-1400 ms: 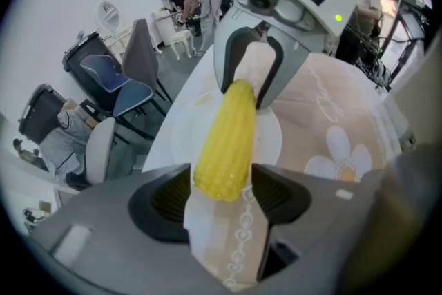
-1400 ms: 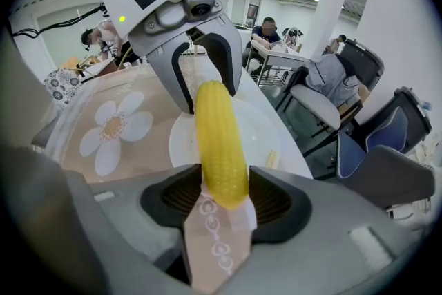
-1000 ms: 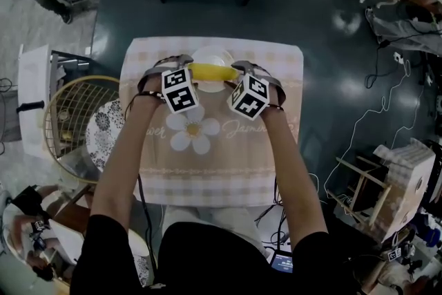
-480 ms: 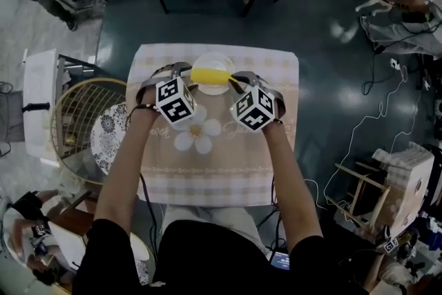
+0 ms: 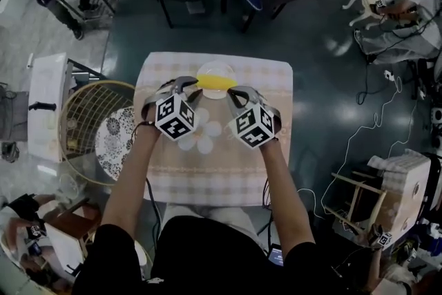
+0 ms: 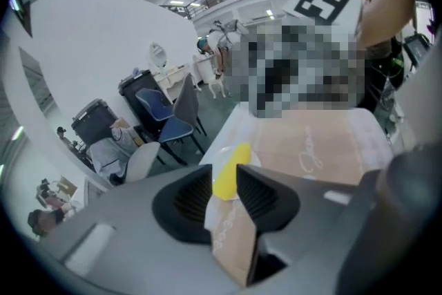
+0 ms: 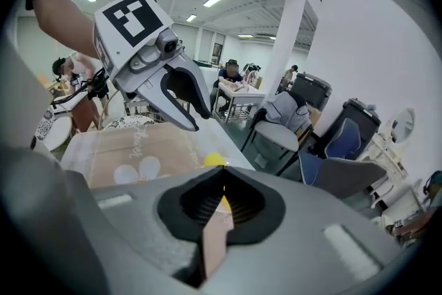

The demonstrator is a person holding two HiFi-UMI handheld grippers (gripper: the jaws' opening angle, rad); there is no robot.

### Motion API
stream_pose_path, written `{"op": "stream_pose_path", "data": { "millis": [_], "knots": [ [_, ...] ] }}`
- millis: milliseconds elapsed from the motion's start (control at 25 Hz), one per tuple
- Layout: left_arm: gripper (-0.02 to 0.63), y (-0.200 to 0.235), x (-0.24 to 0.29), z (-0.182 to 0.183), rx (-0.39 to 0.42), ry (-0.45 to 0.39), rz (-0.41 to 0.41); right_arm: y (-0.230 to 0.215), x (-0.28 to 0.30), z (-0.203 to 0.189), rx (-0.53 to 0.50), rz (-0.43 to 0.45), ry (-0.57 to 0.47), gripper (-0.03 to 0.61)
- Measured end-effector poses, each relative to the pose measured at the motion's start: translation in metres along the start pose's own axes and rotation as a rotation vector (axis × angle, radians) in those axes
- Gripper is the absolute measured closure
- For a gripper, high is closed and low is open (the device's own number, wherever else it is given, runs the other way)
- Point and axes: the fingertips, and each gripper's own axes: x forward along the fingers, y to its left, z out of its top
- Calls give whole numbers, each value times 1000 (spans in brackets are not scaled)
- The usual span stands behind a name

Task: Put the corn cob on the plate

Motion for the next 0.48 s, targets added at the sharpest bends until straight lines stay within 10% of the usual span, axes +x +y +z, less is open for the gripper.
{"op": "stream_pose_path", "data": {
  "millis": [480],
  "knots": [
    [607, -14, -66, 44, -149, -143, 105, -3, -69, 34, 77, -55, -152, 575]
  ]
}}
